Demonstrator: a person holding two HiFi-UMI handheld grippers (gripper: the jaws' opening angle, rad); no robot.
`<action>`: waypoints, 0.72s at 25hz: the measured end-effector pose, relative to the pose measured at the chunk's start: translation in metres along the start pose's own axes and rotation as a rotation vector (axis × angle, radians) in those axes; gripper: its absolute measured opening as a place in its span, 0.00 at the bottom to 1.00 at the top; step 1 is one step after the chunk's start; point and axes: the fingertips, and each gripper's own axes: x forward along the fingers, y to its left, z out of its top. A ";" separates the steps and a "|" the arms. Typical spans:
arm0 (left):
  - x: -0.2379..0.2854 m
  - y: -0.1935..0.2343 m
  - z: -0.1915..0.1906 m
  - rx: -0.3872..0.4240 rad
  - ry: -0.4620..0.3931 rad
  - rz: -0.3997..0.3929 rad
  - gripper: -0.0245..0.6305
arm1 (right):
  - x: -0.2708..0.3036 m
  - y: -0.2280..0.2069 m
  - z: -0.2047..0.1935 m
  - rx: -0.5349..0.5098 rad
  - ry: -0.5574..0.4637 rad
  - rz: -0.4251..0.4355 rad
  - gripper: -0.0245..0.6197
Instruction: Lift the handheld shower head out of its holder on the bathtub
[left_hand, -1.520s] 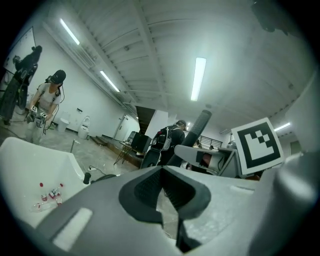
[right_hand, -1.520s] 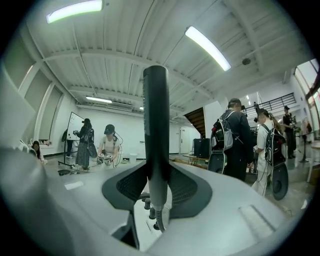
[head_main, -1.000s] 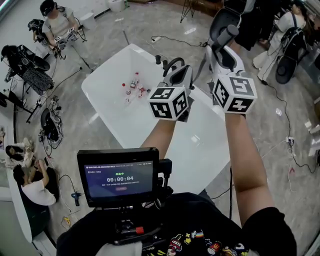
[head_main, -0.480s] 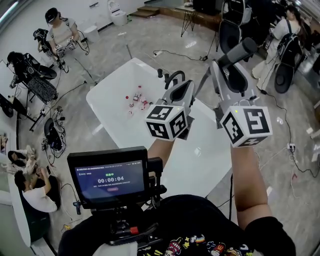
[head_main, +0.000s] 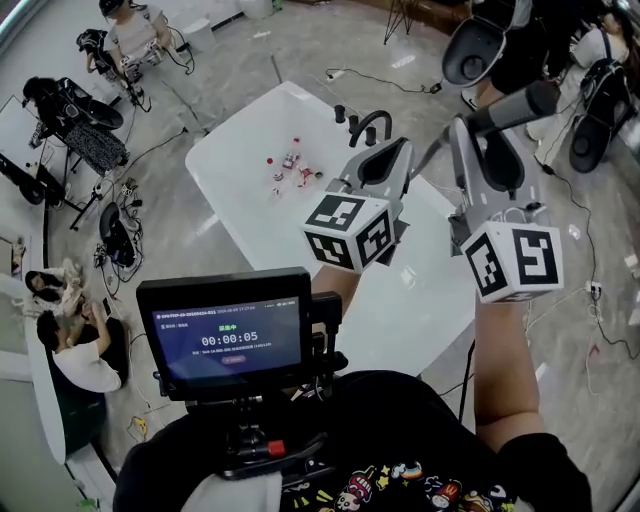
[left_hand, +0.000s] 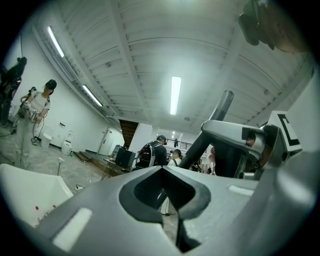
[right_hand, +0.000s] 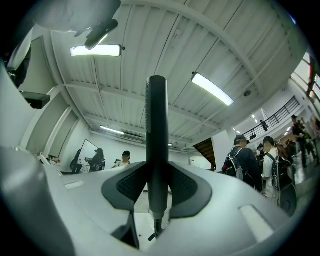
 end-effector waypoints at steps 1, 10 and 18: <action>-0.002 0.004 0.001 -0.001 0.000 0.003 0.04 | 0.001 0.003 0.000 -0.003 -0.001 0.001 0.27; 0.002 0.016 -0.001 -0.011 -0.001 0.020 0.04 | 0.009 -0.003 0.002 -0.011 -0.010 0.002 0.27; 0.013 0.015 -0.005 -0.013 0.006 0.016 0.04 | 0.009 -0.011 0.001 -0.013 -0.012 0.002 0.27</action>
